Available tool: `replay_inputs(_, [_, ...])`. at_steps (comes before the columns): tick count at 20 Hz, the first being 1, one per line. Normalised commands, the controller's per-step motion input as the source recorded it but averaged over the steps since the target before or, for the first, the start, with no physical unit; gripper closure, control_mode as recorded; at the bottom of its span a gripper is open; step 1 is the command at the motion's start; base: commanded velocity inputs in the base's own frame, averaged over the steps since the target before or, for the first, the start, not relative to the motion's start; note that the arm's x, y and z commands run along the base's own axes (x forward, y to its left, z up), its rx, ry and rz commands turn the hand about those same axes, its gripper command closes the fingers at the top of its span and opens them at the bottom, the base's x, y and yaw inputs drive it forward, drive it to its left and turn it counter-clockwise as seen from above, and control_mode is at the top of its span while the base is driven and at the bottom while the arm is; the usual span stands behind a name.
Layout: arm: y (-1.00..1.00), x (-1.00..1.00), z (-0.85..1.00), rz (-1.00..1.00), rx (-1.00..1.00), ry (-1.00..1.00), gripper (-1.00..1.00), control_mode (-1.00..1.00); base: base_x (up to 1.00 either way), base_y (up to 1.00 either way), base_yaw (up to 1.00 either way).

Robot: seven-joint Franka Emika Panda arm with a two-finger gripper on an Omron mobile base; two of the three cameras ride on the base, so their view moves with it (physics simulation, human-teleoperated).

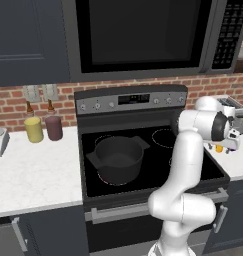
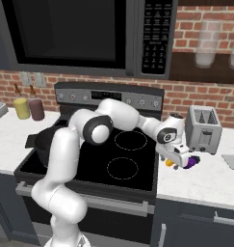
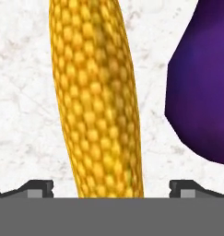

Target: Put the eggplant and corn in the pot. Retrieve the spatula and lightly stir the vegetables in the pot.

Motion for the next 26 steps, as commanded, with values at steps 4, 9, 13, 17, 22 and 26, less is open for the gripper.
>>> replay_inputs(4, [-0.06, 0.18, -0.09, 0.00, 0.00, -0.02, -1.00, -1.00, 0.00, 0.00, 0.00])
replay_inputs(9, [0.00, 0.02, -0.13, 0.00, 0.00, -0.01, 1.00, -1.00, 0.00, 0.00, 0.00])
replay_inputs(13, [0.01, -0.05, -0.06, 0.00, -0.01, -0.03, 1.00, -1.00, 0.00, 0.00, 0.00])
replay_inputs(17, [0.14, -0.20, 0.00, 0.00, -0.01, -0.08, 1.00, -1.00, 0.00, 0.00, 0.00])
replay_inputs(22, [0.21, -0.37, 0.12, 0.00, 0.00, -0.13, 1.00, -1.00, 0.00, 0.00, 0.00])
replay_inputs(26, [0.41, -0.62, 0.76, 0.00, 0.00, -0.15, 1.00, -1.00, 0.00, 0.00, 0.00])
